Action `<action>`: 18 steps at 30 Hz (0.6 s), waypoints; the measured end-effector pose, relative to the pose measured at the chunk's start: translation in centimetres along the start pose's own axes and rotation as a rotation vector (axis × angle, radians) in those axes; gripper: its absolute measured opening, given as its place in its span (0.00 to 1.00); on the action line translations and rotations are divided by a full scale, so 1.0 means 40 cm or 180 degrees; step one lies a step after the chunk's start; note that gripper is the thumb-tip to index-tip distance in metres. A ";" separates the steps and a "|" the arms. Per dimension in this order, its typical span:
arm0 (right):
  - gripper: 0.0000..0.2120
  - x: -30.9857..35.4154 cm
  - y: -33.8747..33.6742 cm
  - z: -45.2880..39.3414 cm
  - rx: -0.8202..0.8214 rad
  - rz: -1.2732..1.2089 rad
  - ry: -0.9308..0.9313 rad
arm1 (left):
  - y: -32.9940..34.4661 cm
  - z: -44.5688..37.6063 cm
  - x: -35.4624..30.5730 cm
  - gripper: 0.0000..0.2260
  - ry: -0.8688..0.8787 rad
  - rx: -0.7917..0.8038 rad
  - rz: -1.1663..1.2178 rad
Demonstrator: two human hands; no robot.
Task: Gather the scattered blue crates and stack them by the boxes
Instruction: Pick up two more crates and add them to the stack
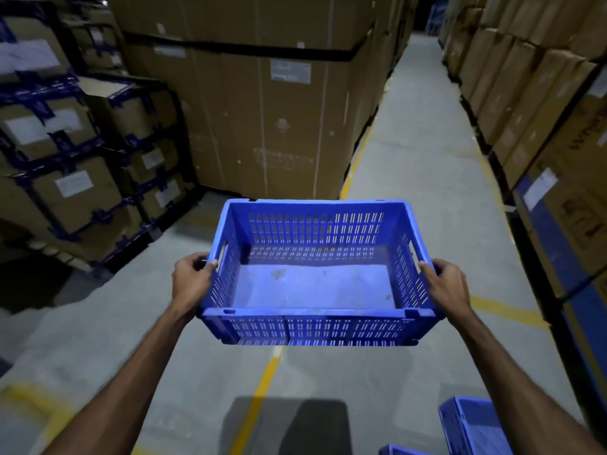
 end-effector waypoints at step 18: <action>0.13 0.500 0.535 0.108 0.1015 -0.0137 -0.0753 | -0.616 -0.011 0.300 0.04 -0.0427 -0.1137 -0.0066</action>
Point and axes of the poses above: each hand's wrist, its own z-axis away from the middle knuckle, its own y-axis out of the palm, x = y × z, the point moved 3 cm from there along -z, towards the middle knuckle, and after that the axes turned 3 degrees about y, right-handed, at the moved point
